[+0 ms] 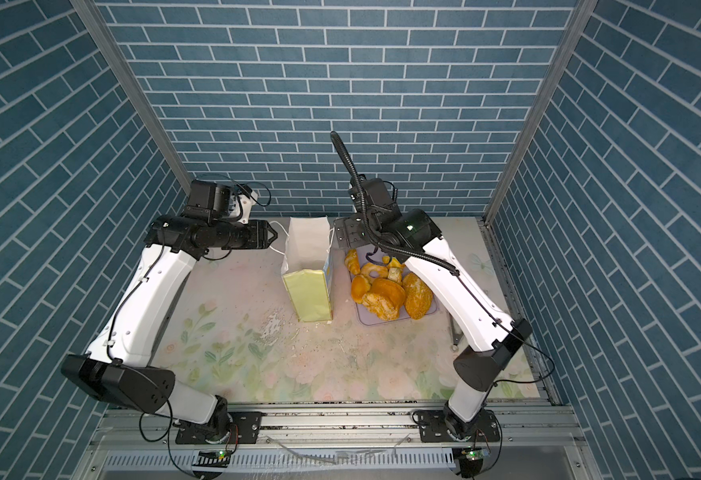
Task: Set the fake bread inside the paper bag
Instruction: 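Release the bag rim with the right gripper and move it toward the metal tongs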
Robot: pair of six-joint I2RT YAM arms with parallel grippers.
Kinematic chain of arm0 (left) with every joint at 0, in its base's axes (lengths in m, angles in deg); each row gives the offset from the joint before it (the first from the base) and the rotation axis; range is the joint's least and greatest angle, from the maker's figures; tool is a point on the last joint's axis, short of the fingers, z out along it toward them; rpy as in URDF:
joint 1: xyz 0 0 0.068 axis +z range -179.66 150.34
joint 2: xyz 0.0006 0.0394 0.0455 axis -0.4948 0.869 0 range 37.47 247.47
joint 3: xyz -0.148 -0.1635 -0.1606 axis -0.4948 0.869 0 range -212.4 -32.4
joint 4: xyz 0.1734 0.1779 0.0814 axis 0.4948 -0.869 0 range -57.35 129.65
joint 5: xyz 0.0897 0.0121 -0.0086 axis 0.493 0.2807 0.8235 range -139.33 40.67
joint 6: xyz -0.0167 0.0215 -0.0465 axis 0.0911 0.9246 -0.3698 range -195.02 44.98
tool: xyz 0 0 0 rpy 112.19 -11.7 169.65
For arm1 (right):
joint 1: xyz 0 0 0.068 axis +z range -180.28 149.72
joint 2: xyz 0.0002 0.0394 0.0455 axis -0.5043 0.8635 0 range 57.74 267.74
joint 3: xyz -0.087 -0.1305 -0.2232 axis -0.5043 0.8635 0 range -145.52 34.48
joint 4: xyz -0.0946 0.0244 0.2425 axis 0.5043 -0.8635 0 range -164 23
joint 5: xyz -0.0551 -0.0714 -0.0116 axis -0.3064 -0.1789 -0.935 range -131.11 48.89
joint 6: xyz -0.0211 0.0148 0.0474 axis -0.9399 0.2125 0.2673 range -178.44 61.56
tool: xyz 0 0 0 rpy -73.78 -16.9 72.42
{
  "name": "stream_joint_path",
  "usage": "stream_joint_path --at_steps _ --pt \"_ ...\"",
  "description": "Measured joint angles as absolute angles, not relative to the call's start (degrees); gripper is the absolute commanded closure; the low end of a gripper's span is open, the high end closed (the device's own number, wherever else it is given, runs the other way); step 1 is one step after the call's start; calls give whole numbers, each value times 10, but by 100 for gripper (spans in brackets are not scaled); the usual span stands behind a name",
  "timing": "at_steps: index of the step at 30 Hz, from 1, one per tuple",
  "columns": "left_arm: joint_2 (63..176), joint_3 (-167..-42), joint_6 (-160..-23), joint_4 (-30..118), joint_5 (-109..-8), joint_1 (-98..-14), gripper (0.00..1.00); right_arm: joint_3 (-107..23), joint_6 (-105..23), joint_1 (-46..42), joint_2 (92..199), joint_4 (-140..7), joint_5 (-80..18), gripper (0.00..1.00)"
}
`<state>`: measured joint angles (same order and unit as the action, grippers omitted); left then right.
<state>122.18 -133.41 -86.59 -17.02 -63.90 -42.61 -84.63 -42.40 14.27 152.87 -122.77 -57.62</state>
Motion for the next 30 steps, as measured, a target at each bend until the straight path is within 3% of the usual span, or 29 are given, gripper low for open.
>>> stream_joint_path --at_steps 8,16,25,30 --pt "1167 -1310 -873 -171 -655 -393 29 -733 -420 85 1393 -1251 -619 1" --pt "1141 -1300 -888 -171 -691 -372 25 -525 -375 -28 1265 -1296 -617 2" --pt "1139 -1278 -907 -177 -720 -358 21 -366 -349 -119 1233 -1320 -579 3" --pt "1129 -1270 -919 -179 -719 -355 12 -312 -346 -160 1232 -1321 -557 3"
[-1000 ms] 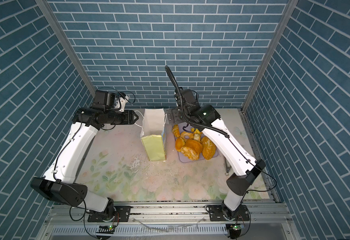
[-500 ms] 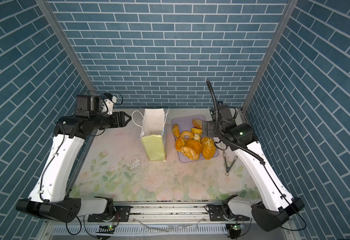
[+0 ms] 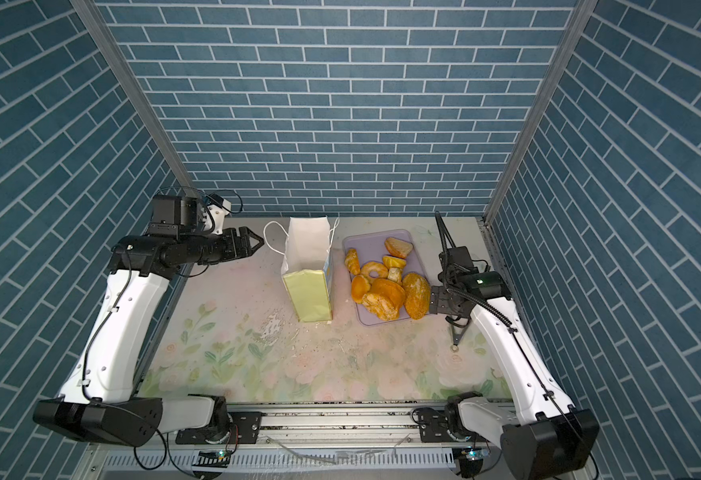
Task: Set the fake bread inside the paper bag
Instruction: 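Release the bag rim with the right gripper and move it toward the metal tongs, then lower the right gripper onto the metal tongs and close on them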
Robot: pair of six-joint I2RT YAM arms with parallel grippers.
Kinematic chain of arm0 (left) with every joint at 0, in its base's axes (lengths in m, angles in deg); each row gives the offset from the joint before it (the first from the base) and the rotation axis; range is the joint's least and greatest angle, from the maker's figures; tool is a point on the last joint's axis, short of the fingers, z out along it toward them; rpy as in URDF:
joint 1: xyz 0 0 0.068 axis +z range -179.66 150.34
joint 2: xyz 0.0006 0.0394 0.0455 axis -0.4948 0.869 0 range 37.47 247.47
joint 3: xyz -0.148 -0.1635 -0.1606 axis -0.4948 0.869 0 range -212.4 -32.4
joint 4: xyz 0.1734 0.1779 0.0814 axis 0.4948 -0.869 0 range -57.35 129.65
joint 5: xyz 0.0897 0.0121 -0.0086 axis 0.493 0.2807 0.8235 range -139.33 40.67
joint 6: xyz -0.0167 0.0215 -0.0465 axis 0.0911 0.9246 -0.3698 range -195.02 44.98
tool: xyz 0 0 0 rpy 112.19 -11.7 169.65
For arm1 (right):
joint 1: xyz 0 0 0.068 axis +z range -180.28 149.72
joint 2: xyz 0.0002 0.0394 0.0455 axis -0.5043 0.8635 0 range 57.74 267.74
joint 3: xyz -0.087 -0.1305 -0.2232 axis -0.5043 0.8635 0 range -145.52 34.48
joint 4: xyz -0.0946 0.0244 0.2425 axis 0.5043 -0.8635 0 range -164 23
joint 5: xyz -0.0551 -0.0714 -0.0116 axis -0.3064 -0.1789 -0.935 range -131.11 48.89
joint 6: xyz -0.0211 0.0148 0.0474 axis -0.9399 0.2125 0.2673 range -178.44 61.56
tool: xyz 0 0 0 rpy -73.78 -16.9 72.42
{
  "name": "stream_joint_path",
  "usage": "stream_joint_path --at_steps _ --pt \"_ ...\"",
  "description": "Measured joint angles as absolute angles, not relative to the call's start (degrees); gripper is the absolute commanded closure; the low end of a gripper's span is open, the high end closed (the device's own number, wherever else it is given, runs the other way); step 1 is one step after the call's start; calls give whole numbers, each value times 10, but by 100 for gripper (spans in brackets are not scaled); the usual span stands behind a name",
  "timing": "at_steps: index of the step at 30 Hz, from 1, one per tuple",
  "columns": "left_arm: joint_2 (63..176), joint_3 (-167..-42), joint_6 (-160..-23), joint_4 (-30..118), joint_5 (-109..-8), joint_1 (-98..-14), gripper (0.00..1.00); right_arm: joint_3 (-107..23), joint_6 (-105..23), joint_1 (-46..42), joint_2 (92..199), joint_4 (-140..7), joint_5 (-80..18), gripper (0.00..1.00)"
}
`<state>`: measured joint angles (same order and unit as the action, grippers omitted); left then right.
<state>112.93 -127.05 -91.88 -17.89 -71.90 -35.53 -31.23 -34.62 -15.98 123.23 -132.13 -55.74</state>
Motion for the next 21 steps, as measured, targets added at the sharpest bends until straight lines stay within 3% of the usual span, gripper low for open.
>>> stream_joint_path --at_steps 11,21 --pt "1111 -1264 -913 -149 -730 -348 11 -253 -344 -249 1247 -1320 -514 5" --pt "1124 -1262 -904 -138 -738 -348 10 -213 -343 -314 1366 -1265 -484 6"
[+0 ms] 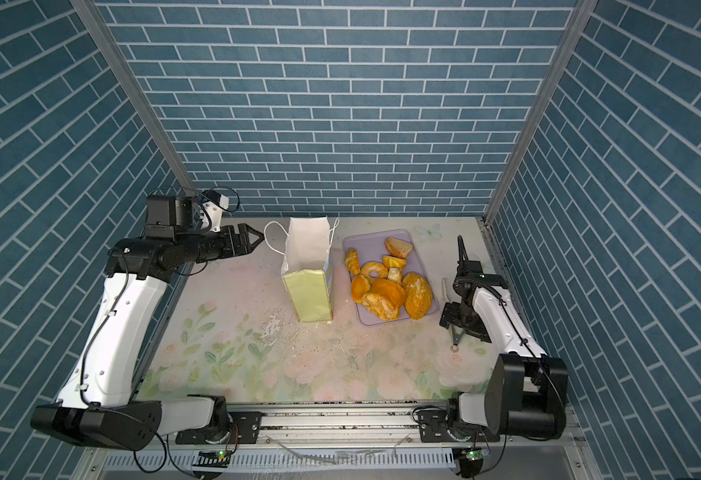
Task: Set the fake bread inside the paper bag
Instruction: 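Lower the right gripper onto the metal tongs and close on them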
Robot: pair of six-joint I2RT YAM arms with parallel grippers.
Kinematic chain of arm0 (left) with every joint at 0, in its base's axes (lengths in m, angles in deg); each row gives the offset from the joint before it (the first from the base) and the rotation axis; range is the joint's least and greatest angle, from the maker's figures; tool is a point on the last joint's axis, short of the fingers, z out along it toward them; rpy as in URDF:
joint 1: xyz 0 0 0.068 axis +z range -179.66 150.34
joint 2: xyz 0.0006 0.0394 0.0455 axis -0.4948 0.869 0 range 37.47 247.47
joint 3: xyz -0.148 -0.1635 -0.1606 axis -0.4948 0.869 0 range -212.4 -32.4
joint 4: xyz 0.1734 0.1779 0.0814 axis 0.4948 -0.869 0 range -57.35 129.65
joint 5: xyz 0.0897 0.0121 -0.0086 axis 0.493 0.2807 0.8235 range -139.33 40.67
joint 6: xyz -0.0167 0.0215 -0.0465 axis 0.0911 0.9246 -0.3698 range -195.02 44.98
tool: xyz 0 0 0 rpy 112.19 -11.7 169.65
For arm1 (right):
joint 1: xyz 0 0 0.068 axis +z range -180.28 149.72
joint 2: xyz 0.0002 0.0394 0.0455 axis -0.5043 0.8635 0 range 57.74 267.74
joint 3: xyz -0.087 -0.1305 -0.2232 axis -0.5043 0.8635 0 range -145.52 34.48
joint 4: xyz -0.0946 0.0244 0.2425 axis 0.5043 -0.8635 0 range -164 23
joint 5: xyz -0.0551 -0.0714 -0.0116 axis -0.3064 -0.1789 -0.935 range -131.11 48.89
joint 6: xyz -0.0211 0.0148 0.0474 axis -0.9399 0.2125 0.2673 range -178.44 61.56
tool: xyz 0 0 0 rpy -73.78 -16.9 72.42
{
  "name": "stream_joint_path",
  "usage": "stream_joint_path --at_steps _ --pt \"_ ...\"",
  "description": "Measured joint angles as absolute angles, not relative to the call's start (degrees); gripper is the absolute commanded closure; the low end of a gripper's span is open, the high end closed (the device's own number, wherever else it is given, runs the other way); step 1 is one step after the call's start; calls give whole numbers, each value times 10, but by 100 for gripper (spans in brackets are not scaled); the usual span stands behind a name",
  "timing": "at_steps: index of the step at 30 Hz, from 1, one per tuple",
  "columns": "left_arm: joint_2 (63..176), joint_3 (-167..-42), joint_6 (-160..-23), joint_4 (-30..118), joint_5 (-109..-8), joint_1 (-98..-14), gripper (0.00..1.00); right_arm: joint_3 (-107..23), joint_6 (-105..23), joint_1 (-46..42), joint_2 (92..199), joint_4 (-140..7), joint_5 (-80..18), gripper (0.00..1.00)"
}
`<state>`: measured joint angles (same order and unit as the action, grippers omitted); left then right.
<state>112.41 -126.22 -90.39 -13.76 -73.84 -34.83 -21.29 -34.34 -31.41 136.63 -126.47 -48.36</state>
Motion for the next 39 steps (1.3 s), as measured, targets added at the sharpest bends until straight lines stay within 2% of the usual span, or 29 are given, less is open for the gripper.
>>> stream_joint_path --at_steps 12,17,23,35,39 --pt "1124 -1281 -888 -138 -714 -348 10 -239 -348 -327 1521 -1185 -464 17" --pt "1126 -1284 -888 -138 -708 -348 10 -243 -348 -335 1537 -1167 -461 21" --pt "1136 -1284 -894 -138 -703 -348 10 -275 -353 -342 1573 -1153 -455 33" --pt "1137 -1281 -918 -125 -695 -348 10 -372 -400 -346 1646 -1145 -455 41" --pt "1137 -1275 -928 -116 -696 -348 10 -381 -430 -346 1652 -1132 -456 41"
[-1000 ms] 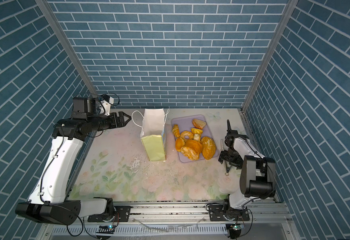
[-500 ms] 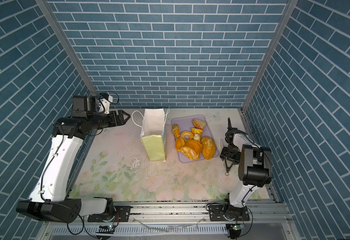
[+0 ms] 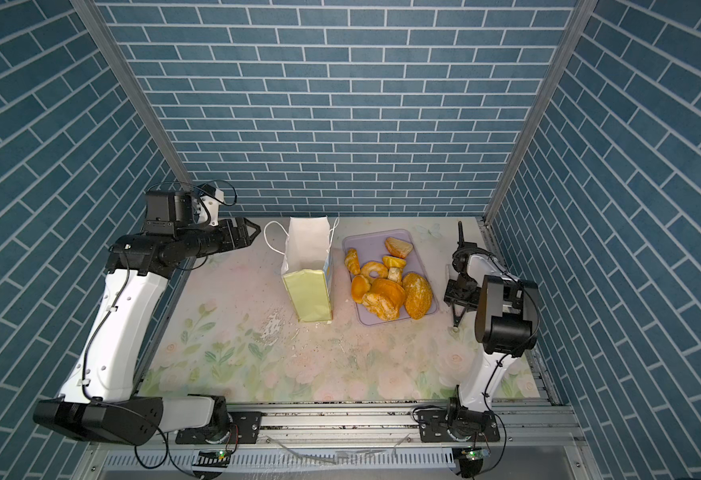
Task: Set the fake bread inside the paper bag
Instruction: 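Lower the right gripper onto the metal tongs and close on them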
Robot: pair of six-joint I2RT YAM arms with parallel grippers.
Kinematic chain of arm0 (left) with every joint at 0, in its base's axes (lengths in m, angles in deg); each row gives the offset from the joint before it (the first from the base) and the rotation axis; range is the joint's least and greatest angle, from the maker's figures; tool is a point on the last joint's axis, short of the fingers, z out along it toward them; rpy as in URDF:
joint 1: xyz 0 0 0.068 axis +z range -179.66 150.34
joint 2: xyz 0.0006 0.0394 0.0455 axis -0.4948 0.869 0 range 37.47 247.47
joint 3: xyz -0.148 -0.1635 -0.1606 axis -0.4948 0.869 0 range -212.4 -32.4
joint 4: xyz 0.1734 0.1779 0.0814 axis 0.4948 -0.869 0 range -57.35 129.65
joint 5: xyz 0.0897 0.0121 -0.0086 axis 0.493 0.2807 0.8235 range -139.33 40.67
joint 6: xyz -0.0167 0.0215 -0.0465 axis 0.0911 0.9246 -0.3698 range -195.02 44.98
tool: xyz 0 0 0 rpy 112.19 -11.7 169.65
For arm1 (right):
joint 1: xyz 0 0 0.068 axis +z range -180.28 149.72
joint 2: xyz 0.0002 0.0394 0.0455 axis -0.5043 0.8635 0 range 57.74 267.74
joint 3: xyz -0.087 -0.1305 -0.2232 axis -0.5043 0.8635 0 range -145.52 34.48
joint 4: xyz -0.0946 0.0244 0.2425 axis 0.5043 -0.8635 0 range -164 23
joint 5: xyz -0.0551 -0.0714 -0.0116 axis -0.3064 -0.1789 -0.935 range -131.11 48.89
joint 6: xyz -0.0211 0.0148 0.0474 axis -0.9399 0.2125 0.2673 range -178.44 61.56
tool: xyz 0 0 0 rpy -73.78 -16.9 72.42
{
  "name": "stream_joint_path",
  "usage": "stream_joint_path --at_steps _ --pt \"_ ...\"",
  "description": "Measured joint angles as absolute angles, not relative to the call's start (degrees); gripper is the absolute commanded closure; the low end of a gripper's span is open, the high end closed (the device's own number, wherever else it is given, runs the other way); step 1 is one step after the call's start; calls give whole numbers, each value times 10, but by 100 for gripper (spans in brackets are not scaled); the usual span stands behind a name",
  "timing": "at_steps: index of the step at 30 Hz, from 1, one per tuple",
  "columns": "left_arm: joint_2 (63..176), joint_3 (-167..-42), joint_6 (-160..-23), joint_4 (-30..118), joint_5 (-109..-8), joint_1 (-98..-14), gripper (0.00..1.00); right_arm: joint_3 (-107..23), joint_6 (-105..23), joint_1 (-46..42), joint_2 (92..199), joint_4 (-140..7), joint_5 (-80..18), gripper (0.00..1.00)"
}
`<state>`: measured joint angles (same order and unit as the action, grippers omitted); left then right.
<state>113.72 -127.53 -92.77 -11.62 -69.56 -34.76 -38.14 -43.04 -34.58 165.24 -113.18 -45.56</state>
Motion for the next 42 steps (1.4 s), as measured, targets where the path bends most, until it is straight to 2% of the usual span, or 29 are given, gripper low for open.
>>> stream_joint_path --at_steps 7,12,18,42 --pt "1137 -1265 -933 -106 -691 -348 10 -381 -454 -347 1652 -1107 -438 40" --pt "1137 -1265 -934 -99 -691 -348 10 -374 -461 -347 1650 -1095 -434 32" --pt "1132 -1255 -933 -93 -691 -348 10 -357 -463 -347 1644 -1078 -434 28" --pt "1117 -1243 -924 -92 -691 -348 10 -308 -468 -348 1621 -1015 -428 33"
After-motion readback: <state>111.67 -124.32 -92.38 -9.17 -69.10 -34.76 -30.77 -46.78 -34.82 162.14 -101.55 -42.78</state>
